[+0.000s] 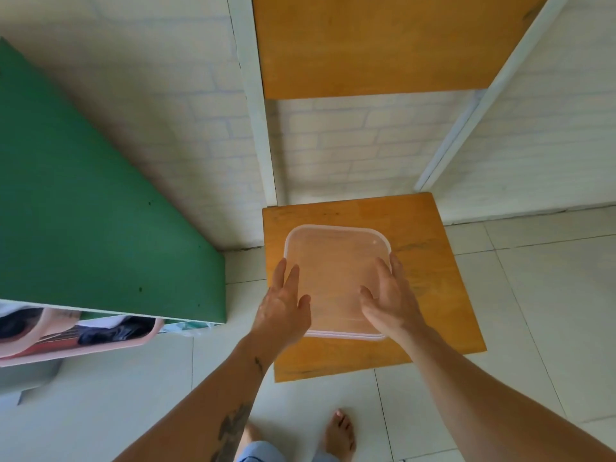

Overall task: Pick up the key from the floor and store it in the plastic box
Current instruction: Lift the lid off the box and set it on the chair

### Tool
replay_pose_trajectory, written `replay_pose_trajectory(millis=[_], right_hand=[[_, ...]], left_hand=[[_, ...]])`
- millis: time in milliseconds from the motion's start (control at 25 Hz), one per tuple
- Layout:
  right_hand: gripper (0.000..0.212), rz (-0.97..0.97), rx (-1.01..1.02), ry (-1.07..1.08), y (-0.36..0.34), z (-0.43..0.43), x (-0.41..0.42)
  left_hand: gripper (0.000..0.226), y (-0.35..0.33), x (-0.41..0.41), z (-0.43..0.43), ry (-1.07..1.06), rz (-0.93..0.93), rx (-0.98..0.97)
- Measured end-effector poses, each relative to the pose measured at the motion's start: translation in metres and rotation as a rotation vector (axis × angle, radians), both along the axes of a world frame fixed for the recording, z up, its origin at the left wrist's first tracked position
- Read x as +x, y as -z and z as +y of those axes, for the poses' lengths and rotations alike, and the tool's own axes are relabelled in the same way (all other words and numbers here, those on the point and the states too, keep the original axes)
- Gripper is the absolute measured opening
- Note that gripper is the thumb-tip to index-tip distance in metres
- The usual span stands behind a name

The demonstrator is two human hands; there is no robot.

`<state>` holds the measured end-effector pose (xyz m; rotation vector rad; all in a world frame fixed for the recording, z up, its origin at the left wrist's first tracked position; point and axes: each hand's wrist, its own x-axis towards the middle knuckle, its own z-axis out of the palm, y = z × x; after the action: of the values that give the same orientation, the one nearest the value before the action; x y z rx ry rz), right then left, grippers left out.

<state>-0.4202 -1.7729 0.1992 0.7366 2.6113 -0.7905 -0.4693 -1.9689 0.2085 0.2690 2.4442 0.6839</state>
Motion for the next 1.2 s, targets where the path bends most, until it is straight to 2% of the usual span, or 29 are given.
replay_pose_trajectory(millis=[200, 320, 560, 880, 1080, 1200], right_hand=[[0.075, -0.002, -0.051, 0.006, -0.014, 0.004, -0.005], [0.071, 0.033, -0.072, -0.010, -0.044, -0.002, -0.008], [0.058, 0.164, -0.178, -0.063, -0.155, -0.034, -0.012], [0.061, 0.315, -0.196, -0.236, -0.322, -0.076, -0.016], [0.058, 0.441, -0.233, -0.362, -0.380, -0.118, -0.036], [0.056, 0.466, -0.255, -0.417, -0.398, -0.151, -0.046]], left_hand=[[0.059, -0.004, -0.003, 0.004, -0.062, -0.079, 0.051], [0.055, -0.032, -0.006, 0.000, -0.129, -0.038, 0.100], [0.042, -0.152, -0.007, -0.021, -0.278, 0.077, 0.216], [0.035, -0.326, 0.009, -0.071, -0.398, 0.256, 0.377], [0.031, -0.381, 0.021, -0.135, -0.506, 0.426, 0.408], [0.031, -0.396, 0.022, -0.181, -0.624, 0.462, 0.444]])
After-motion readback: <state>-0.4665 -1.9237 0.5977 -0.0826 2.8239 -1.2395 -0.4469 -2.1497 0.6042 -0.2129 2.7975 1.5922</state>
